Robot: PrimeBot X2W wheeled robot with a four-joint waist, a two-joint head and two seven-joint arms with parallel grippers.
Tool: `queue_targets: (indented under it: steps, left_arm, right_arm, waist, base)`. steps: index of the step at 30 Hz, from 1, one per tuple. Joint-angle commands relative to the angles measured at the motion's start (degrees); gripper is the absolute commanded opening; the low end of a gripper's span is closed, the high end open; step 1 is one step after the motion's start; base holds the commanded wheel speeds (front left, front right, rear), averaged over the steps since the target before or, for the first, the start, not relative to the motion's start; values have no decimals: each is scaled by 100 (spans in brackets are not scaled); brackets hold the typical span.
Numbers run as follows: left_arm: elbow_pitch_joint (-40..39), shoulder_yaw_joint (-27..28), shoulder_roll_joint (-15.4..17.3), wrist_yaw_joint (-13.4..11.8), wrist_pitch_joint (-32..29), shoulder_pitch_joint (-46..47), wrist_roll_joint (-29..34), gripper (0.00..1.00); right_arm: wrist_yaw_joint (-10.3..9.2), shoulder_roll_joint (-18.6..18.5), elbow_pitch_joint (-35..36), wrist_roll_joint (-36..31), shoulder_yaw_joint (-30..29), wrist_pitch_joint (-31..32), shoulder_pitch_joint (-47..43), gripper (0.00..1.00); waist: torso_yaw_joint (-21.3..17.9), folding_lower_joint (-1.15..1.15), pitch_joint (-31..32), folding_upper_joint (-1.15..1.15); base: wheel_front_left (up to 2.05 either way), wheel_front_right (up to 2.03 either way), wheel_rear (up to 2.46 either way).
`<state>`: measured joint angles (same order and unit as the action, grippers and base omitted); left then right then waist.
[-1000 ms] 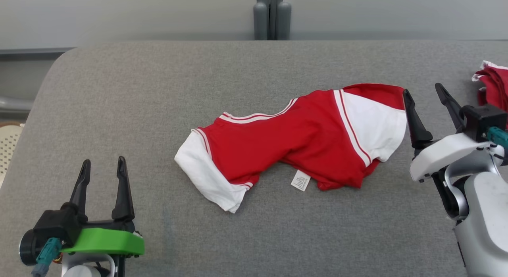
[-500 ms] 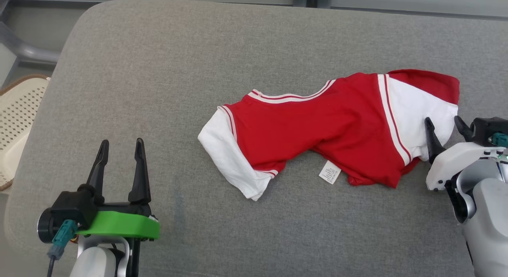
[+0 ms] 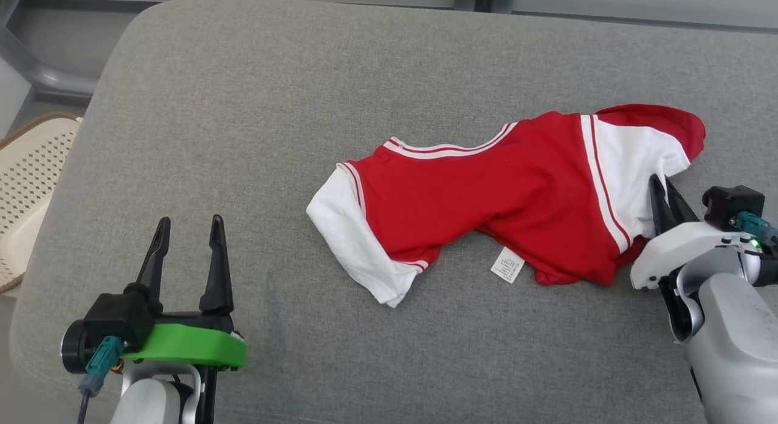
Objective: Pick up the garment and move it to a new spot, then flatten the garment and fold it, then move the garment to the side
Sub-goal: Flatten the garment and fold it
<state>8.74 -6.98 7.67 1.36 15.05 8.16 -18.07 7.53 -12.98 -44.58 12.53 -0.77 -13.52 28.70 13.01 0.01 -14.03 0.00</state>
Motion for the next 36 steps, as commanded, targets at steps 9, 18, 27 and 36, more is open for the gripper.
queue_targets:
  steps: [9,18,27,36]
  left_arm:
    - [122,85,20,62,9,-226,58,100]
    - [61,141,165,26,-14,-541,2,100]
    - [-189,174,213,-80,-102,-769,-46,100]
    - [-219,11,45,-69,-70,-527,-64,100]
  right_arm:
    - [-9,184,1182,179,882,-172,-19,0]
    - [-9,-27,2623,280,1100,71,25,0]
    - [-9,85,4734,416,715,1189,-515,0]
    - [-8,-132,4976,196,557,1751,-656,0]
  waist:
    - [-103,-1,690,0]
    - [-93,-1,1181,0]
    - [-136,-1,1276,0]
    - [56,-1,851,0]
  base:
    - [0,0,0]
    - [0,0,0]
    - [0,0,0]
    - [0,0,0]
